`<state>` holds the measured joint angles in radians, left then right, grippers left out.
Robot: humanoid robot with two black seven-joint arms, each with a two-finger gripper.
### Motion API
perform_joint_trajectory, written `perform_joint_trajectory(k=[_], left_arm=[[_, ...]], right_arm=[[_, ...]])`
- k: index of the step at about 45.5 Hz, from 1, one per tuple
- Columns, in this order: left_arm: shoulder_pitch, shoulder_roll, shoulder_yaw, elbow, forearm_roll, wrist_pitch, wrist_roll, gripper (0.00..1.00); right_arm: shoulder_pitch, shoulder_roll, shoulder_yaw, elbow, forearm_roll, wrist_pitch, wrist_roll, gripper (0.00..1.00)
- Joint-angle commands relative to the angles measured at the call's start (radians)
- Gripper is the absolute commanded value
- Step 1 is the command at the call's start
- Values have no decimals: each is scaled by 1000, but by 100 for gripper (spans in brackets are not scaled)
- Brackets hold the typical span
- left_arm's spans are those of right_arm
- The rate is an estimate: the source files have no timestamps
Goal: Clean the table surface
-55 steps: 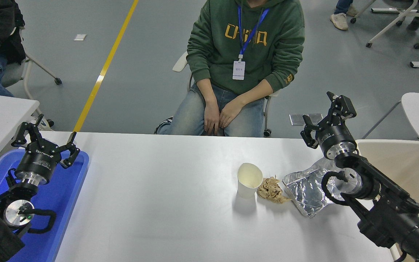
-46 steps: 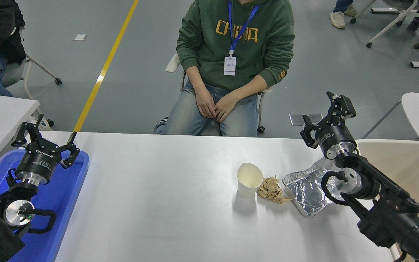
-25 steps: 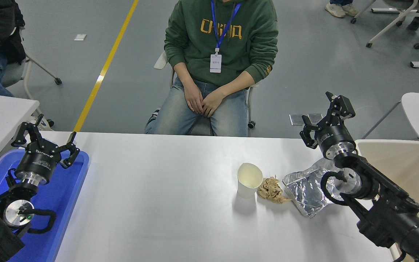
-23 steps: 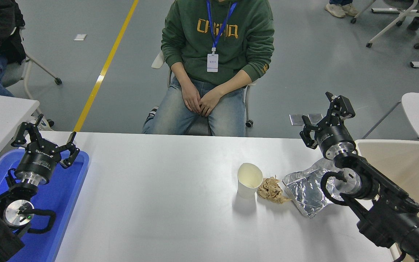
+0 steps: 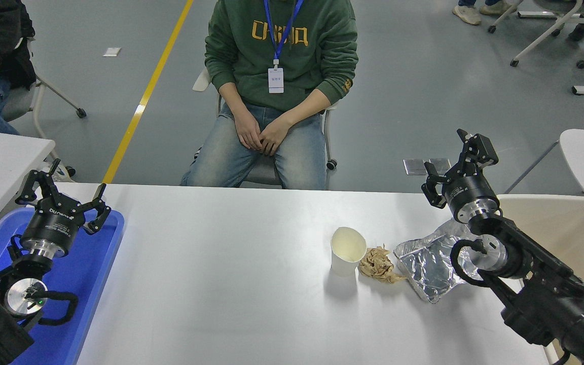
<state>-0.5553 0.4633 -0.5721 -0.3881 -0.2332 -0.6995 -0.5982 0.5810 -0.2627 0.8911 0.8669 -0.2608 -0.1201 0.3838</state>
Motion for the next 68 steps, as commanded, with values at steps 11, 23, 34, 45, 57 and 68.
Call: perform_joint_trajectory(k=[11,23,34,45,57,68], left_arm=[[0,0,0,0,0,0,2,100],[0,0,0,0,0,0,2,100],[0,0,0,0,0,0,2,100],[0,0,0,0,0,0,2,100],[0,0,0,0,0,0,2,100],[0,0,0,0,0,0,2,100]], right_arm=[[10,-29,-9,-5,0,-3,0,100],[8,-30,-26,-3,-3,13,1,100],[-18,-69,-44,7,-2,62,1,100],[25,-157,-190,75,-43,111,1,100],[226,-279,-551,175,-245,105,-8,99],[440,-291,-949,208,-420,103,-17,99]])
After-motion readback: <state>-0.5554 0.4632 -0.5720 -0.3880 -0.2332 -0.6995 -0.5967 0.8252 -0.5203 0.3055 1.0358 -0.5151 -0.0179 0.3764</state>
